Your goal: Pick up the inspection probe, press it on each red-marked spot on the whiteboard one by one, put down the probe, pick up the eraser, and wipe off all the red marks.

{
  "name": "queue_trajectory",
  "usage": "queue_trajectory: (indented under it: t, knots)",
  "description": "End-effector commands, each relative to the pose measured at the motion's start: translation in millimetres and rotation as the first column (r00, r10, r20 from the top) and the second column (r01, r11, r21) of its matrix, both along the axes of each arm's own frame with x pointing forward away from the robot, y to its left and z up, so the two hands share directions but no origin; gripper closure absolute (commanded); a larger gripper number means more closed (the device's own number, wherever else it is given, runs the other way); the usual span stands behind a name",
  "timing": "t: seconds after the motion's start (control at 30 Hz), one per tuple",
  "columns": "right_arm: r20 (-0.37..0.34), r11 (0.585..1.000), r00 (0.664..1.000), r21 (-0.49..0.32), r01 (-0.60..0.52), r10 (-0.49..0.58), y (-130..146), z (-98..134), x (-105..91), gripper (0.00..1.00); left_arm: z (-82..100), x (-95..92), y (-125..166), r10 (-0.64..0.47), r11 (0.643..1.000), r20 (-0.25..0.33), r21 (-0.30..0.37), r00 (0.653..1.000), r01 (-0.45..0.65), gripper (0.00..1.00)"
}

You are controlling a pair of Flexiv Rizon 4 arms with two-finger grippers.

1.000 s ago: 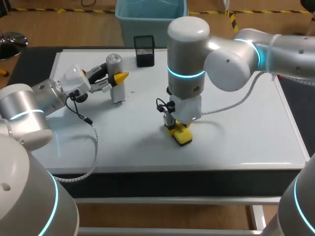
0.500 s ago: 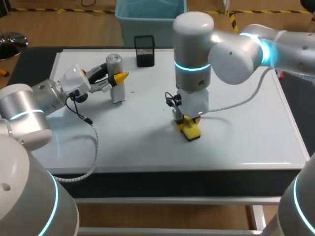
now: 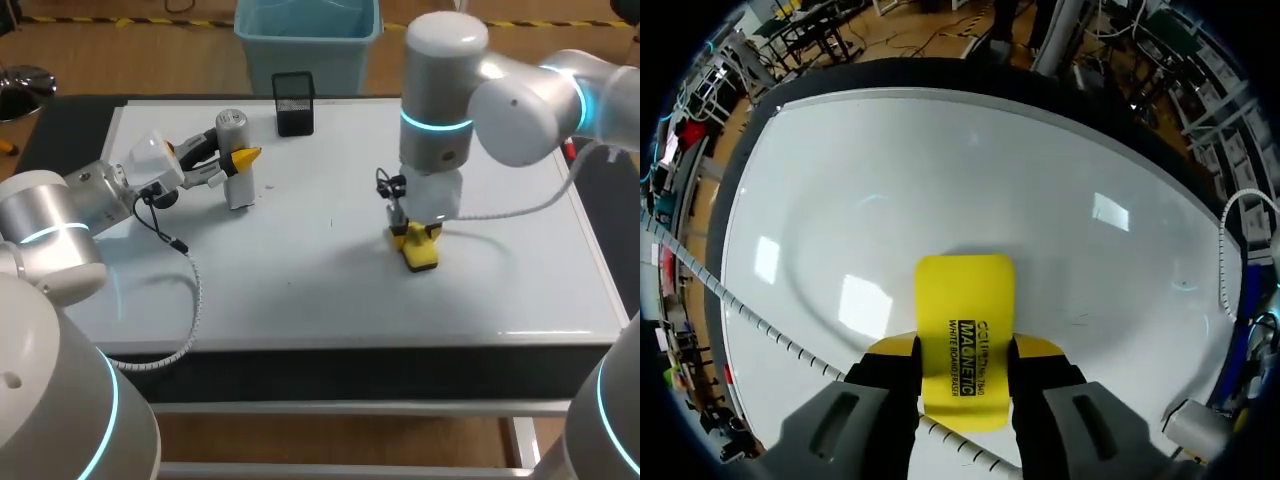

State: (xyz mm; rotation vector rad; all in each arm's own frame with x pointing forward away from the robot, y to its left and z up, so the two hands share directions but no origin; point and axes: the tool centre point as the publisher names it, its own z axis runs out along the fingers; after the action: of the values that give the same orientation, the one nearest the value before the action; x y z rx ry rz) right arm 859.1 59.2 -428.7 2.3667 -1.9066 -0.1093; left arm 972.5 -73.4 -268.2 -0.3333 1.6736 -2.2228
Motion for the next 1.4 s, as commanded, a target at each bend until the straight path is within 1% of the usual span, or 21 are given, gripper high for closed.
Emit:
queue_trajectory:
  t: [0.03,0.27,1.13,1.23,1.3,1.4]
  knots:
    - [0.02,1.0,1.0,0.023,0.011,-0.012,-19,15,0.2,1.0,0.9,-0.3,0,0.002,1.0,0.001,0.0,1.0,-0.002,1.0]
    - [0.054,0.999,0.998,0.034,0.022,-0.024,-23,43,4.6,1.0,0.9,-0.3,0,0.002,1.0,0.001,0.0,1.0,-0.002,1.0]
    - [0.053,0.999,0.998,0.034,0.021,-0.023,-22,42,4.6,1.0,0.9,-0.3,0,0.002,1.0,0.001,0.0,1.0,-0.002,1.0]
    - [0.06,0.999,0.998,0.043,0.029,-0.032,-15,38,14.2,1.0,0.9,-0.3,0,0.002,1.0,0.001,0.0,1.0,-0.002,1.0]
    - [0.071,0.998,0.997,0.053,0.023,-0.027,-10,41,19.0,1.0,0.9,-0.3,0,0.002,1.0,0.001,0.0,1.0,-0.002,1.0]
    - [0.085,0.999,0.996,0.048,0.014,-0.018,-6,43,25.8,1.0,0.9,-0.3,0,0.002,1.0,0.001,0.0,1.0,-0.002,1.0]
